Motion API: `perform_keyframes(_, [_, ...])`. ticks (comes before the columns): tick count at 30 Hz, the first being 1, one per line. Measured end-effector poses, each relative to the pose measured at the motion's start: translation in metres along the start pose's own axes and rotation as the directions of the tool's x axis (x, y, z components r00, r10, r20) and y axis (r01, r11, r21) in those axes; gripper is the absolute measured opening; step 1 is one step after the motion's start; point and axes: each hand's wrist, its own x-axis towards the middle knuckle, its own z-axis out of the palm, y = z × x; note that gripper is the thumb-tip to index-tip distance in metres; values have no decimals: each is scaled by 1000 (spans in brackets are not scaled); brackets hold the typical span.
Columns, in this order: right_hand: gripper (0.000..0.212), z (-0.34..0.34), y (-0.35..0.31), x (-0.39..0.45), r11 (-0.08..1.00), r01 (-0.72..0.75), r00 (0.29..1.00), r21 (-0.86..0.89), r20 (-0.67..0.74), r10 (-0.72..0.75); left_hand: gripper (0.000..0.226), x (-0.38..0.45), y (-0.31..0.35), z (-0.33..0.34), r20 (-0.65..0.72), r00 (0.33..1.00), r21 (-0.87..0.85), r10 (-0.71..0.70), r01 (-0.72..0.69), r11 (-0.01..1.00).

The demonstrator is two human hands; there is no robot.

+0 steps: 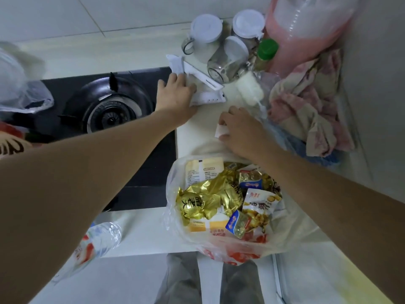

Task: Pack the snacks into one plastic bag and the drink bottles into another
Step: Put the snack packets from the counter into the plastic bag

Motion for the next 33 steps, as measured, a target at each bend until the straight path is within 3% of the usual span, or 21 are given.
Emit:
perform_keyframes(5, [33, -4, -1, -6, 999, -35, 999, 24, -23, 35, 38, -24, 2, 6, -14, 1000, -225, -23, 19, 974])
perform_keyframes(12, [31, -14, -3, -38, 987, -111, 980, 116, -150, 128, 32, -77, 14, -9, -71, 994, -378, -85, 52, 925])
perform_keyframes(22, [28, -41, -10, -116, 987, -76, 976, 143, -194, 103, 34, -185, 54, -46, -57, 992, -447, -112, 75, 891])
perform_keyframes(33, [25, -50, -9, -192, 974, -150, 975, 170, -138, 174, 41, -260, 98, -53, -36, 995, -524, -94, 62, 849])
